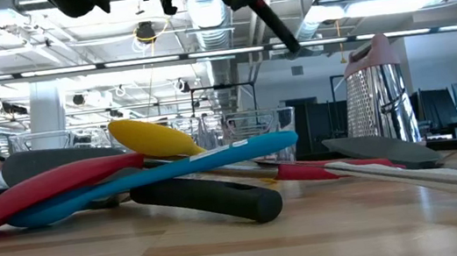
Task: Pick & Place Kitchen Items
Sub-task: Put the black spatula into the middle transparent bin
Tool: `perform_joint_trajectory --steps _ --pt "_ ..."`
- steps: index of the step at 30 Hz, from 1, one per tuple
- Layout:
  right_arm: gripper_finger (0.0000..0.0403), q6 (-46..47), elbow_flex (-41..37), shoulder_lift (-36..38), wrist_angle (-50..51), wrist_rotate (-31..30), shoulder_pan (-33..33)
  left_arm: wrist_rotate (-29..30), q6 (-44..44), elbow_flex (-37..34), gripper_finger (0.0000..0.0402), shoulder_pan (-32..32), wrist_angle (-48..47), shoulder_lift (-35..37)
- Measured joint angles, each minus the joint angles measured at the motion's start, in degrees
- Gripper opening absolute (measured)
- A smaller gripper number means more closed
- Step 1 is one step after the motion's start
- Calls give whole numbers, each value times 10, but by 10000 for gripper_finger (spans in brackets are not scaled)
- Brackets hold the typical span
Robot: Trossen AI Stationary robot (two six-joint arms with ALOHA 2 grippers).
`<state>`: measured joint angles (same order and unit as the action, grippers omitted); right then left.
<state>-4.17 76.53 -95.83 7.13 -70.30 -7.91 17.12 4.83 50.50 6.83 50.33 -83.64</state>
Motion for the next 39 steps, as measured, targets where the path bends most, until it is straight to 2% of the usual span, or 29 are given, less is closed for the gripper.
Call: perform_joint_trajectory --steps 10,16,22,29,32,36,39 --pt "185 -88 0 26 2 -7 -40 6 1 0 1 5 0 0" --pt "192 -98 0 70 35 -47 -80 15 4 -3 1 12 -24 20" --pt "153 -63 0 127 83 -98 -118 17 4 -9 1 31 -66 69" --pt "41 100 0 203 211 -103 -149 18 3 -9 1 72 -215 163" --pt "7 174 0 236 294 -44 -159 18 -11 -9 1 94 -280 198" --pt "16 299 0 271 387 88 -158 17 -42 -9 1 125 -347 232" --pt "6 371 0 283 448 130 -153 15 -56 -9 1 150 -384 246"
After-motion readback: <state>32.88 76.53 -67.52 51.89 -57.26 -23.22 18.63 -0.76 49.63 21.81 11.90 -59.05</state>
